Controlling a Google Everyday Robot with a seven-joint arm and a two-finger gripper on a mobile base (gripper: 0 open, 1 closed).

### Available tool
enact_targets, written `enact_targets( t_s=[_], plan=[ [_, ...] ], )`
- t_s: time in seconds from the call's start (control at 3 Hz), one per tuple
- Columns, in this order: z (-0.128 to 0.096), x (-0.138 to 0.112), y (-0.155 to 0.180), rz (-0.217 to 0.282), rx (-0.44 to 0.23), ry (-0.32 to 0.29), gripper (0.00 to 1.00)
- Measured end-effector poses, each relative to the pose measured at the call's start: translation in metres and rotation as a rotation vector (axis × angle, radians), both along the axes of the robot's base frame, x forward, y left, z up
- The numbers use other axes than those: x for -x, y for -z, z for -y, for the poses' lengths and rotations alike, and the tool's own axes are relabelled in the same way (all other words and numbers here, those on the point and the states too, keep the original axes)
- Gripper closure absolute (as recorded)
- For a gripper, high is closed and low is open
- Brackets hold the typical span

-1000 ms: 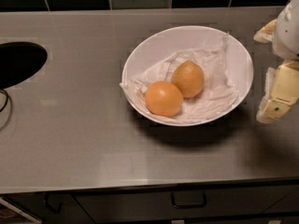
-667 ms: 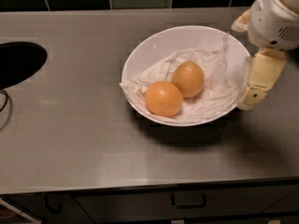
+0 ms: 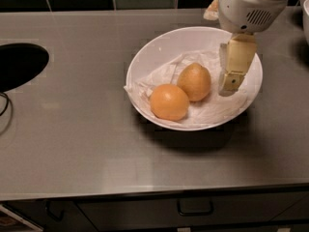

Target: Pick orange from white bowl

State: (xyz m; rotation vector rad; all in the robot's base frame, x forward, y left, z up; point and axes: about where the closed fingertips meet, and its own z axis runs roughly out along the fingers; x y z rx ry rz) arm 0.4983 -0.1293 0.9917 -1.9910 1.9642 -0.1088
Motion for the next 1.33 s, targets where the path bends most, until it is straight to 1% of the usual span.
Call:
enact_targets(
  t_s=[0.33, 0.67, 1.0, 1.33],
  plan=[
    [-0.023, -0.009, 0.007, -0.014, -0.011, -0.095, 0.0],
    [-0.035, -0.014, 0.012, -0.022, -0.017, -0.148, 0.0],
    [-0.035, -0.019, 0.013, -0.018, -0.013, -0.144, 0.0],
    [-0.029, -0.027, 0.018, -0.019, -0.01, -0.132, 0.0]
  ],
)
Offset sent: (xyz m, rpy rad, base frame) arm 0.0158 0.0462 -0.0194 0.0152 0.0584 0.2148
